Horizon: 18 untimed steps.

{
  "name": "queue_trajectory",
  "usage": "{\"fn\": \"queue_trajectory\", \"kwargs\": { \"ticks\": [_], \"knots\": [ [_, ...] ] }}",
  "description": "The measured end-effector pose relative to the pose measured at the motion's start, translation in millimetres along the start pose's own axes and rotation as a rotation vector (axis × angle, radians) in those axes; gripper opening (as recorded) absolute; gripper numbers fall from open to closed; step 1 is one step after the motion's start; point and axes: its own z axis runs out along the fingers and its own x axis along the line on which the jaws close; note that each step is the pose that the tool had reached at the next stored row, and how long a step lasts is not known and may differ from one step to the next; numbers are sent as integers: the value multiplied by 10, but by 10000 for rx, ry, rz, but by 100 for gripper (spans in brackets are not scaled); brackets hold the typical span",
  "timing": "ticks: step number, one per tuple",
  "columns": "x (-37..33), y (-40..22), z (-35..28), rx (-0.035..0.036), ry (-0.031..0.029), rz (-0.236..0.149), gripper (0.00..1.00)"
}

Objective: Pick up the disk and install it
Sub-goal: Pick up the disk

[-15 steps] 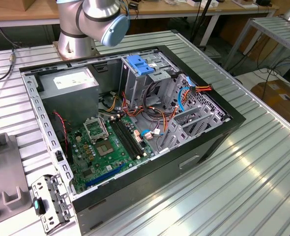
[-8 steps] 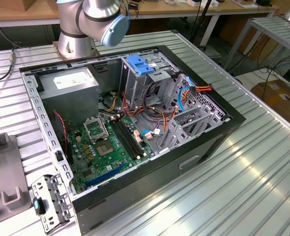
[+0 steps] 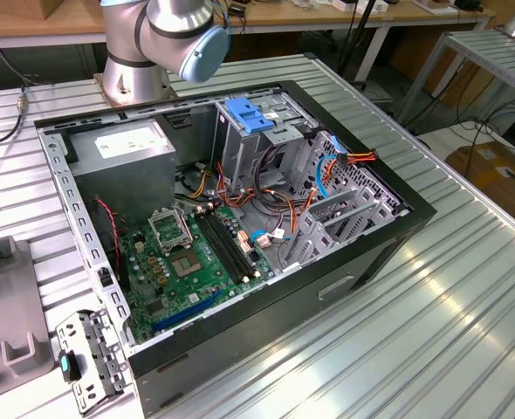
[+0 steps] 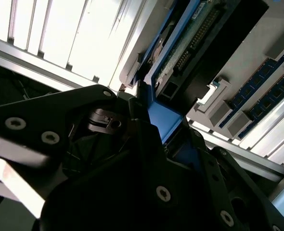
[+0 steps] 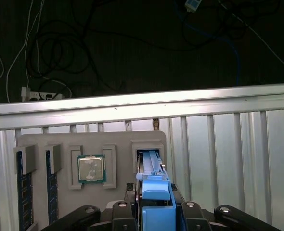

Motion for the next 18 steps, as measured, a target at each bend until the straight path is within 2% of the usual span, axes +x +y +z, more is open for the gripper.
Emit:
{"fn": "queue_trajectory", "kwargs": {
  "ticks": [5,7,9,12,15,18],
  "knots": [
    [0,0,0,-1,0,-47,37],
    [0,1,0,-14,0,-655,37],
    [0,1,0,-19,-1,-856,37],
    [0,0,0,-19,-1,-872,37],
    [1,0,3,-11,1,-461,37],
    [1,0,4,-10,1,-425,37]
  ]
}}
